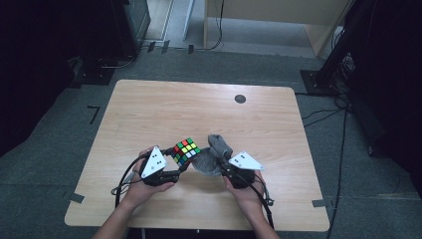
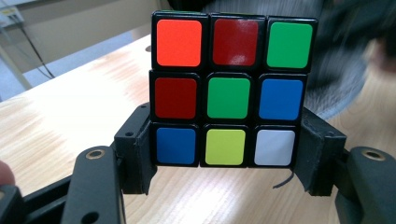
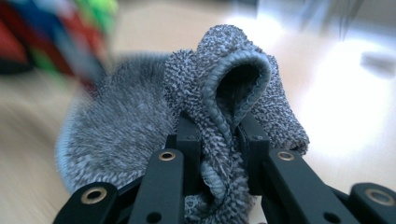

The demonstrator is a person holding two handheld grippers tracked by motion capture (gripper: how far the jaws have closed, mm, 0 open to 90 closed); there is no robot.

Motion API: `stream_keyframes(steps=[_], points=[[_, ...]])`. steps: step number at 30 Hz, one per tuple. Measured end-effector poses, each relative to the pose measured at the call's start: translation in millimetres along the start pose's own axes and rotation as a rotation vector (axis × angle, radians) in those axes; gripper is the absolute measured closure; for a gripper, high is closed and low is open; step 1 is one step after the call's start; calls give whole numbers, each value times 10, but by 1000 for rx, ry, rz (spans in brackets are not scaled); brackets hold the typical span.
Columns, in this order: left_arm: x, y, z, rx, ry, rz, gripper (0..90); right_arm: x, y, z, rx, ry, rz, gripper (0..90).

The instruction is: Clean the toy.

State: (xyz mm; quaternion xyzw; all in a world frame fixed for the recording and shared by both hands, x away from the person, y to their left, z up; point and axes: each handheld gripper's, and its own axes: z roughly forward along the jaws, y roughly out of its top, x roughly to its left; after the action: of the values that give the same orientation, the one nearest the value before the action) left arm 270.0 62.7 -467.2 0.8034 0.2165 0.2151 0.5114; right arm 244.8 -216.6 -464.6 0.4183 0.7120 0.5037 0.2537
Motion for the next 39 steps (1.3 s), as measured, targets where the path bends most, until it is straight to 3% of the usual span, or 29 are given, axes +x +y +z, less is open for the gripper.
stream_keyframes(steps=[4, 6, 9, 10, 12, 17, 19, 21, 24, 26, 28, 30, 33, 35, 37, 39], points=[[-109, 0, 58, 16, -18, 46, 342, 114, 254, -293, -233, 108, 15, 756], [-168, 11, 80, 23, -34, 73, 343, 221, 323, -359, -291, 198, 5, 755], [-256, 52, 59, -14, -66, 97, 343, 369, 325, -298, -244, 230, -55, 753], [-271, 70, 40, -29, -75, 100, 343, 382, 292, -265, -220, 220, -52, 752], [-284, 75, 18, -35, -65, 128, 344, 331, 228, -222, -222, 221, -15, 752], [-206, 91, -67, -100, -87, 87, 344, 73, 172, -162, -122, 115, 62, 749], [-177, 94, -72, -98, -78, 74, 344, -2, 144, -154, -95, 71, 79, 748], [-180, 67, -44, -63, -56, 103, 344, -16, 193, -219, -144, 86, 83, 746], [-219, 47, 1, -41, -57, 117, 343, 122, 341, -335, -224, 163, 19, 742], [-247, 75, 2, -58, -78, 112, 343, 262, 379, -350, -229, 213, -32, 741], [-264, 102, -16, -73, -90, 109, 344, 351, 351, -313, -205, 216, -70, 741], [-250, 110, -40, -77, -95, 107, 344, 331, 303, -276, -209, 183, -81, 744], [-192, 125, -96, -116, -106, 73, 344, 156, 247, -223, -148, 102, -24, 745], [-147, 137, -128, -147, -118, 36, 344, 28, 196, -194, -103, 68, 41, 744], [-117, 134, -141, -158, -130, 18, 344, -64, 169, -200, -126, 98, 116, 743], [-117, 124, -133, -156, -138, 14, 344, -79, 180, -205, -152, 159, 171, 742]])
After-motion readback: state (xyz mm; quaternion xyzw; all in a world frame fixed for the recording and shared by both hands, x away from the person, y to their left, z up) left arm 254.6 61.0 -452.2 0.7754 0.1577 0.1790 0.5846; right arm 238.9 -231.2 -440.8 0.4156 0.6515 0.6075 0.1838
